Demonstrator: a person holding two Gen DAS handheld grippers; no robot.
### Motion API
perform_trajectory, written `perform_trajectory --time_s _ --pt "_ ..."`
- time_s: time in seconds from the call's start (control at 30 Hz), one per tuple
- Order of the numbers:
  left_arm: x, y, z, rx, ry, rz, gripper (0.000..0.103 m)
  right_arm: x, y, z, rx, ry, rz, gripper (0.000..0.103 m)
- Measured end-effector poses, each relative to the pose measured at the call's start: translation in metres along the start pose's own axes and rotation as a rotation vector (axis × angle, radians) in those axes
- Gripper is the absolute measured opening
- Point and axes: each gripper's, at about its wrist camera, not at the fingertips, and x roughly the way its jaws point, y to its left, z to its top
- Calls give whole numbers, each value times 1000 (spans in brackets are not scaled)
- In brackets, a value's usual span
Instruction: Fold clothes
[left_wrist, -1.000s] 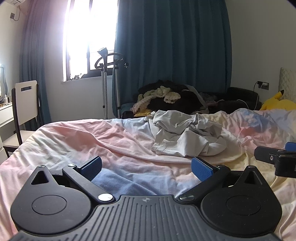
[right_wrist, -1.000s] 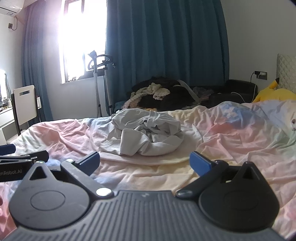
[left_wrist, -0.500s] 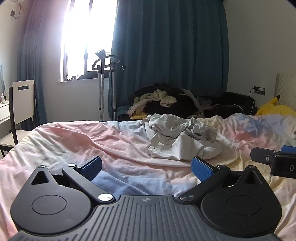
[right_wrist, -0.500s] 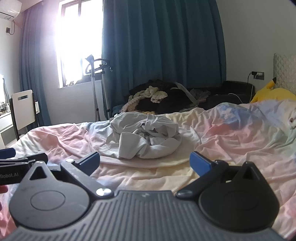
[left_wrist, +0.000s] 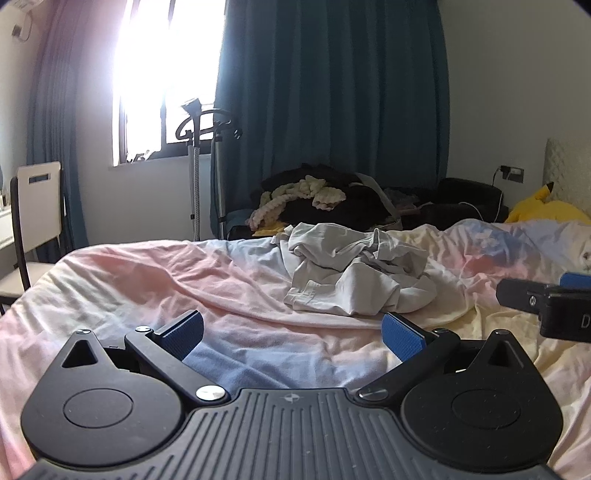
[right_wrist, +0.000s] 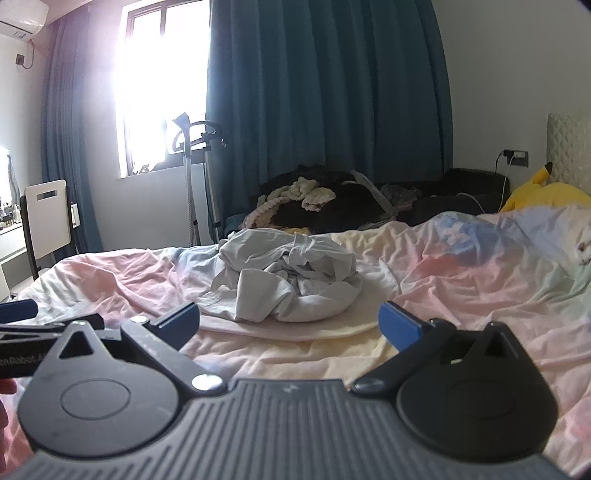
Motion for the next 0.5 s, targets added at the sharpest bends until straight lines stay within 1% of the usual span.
perform_trajectory --time_s 0.23,0.5 --pt "16 -25 13 60 -9 -28 103 -2 -12 6 29 -8 1 103" --pt "53 -64 31 152 -10 -68 103 1 -38 12 104 -8 -29 103"
